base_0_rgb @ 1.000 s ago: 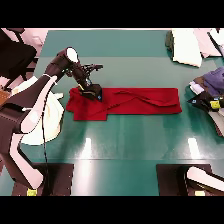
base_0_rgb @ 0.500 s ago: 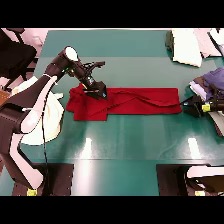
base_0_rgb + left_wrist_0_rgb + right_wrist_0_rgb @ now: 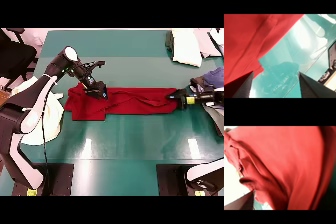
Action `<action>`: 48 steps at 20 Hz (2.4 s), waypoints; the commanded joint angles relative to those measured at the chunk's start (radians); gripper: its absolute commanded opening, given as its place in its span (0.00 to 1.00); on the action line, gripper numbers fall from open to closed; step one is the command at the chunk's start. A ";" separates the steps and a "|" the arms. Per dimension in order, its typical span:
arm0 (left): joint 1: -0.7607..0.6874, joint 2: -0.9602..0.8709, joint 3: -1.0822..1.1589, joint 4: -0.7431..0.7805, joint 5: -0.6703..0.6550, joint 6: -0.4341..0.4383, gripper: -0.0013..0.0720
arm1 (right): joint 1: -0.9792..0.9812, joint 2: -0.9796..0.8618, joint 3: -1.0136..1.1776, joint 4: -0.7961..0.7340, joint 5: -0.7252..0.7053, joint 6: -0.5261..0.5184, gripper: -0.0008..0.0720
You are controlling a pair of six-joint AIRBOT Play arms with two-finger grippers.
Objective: Fold the shirts.
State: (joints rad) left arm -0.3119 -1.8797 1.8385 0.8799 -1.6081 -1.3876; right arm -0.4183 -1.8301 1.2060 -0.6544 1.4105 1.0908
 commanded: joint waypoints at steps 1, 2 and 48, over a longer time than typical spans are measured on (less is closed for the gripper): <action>0.001 0.000 0.000 -0.015 0.029 0.001 0.88 | 0.105 -0.041 0.099 -0.026 -0.092 0.036 0.65; 0.001 0.000 0.000 -0.015 0.056 0.001 0.88 | 0.127 -0.039 0.134 -0.026 -0.090 0.036 0.34; -0.052 0.473 0.128 0.953 0.138 -0.331 0.05 | 1.065 -0.068 0.491 0.120 -0.399 0.190 0.91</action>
State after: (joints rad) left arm -0.3737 -1.4483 2.0121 1.8095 -1.4178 -1.7538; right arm 0.6250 -1.8095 1.6241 -0.6228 0.9649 1.2774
